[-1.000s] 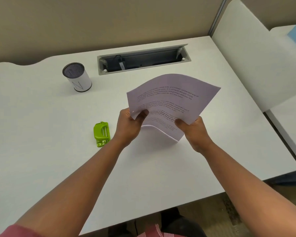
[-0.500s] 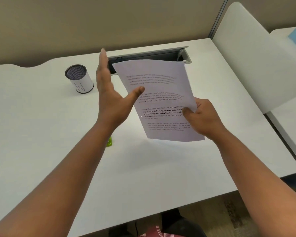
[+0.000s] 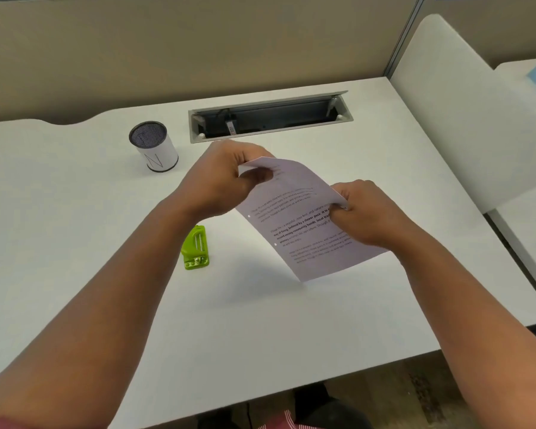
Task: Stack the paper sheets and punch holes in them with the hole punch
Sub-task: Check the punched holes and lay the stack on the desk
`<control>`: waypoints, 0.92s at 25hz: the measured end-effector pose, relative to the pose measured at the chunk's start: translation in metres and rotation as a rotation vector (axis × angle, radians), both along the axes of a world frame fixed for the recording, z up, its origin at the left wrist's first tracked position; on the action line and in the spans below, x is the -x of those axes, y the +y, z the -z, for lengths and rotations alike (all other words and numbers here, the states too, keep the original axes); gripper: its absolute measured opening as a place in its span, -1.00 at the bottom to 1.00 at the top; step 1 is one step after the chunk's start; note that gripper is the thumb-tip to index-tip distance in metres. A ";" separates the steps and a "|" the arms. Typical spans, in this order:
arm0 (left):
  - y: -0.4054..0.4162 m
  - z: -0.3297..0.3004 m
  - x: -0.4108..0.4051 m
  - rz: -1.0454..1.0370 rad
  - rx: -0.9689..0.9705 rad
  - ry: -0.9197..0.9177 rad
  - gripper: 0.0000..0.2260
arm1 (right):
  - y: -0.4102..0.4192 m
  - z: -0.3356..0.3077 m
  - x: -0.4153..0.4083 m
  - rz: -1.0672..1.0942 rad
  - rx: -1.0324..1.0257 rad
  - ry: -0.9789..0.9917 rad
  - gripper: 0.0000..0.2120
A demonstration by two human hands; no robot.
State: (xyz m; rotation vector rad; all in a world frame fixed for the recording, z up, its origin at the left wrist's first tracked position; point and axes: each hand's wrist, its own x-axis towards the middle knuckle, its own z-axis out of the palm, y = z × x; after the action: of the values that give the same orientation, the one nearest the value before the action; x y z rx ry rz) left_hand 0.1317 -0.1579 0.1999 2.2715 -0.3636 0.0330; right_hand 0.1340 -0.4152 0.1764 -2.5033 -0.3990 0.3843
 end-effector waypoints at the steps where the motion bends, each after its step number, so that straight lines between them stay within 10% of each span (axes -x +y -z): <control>1: 0.003 0.004 0.000 -0.015 0.034 -0.001 -0.79 | -0.001 -0.004 0.000 0.001 0.008 -0.003 -0.50; 6: 0.022 0.033 0.001 -0.272 0.288 -0.045 -0.83 | -0.031 0.017 -0.015 0.414 -0.189 -0.218 -0.60; 12: 0.028 0.066 0.008 -0.360 0.556 0.011 -0.70 | -0.045 0.070 -0.015 0.439 -0.952 0.126 -0.69; 23: -0.001 0.114 0.025 -0.562 0.647 0.025 -0.70 | -0.015 0.114 0.015 0.561 -0.864 0.074 -0.67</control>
State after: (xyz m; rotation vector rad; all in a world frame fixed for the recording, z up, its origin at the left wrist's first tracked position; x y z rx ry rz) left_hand 0.1072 -0.1586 0.0862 1.6597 0.2795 0.3576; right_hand 0.1195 -0.4304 0.0626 -1.6428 0.1619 0.0448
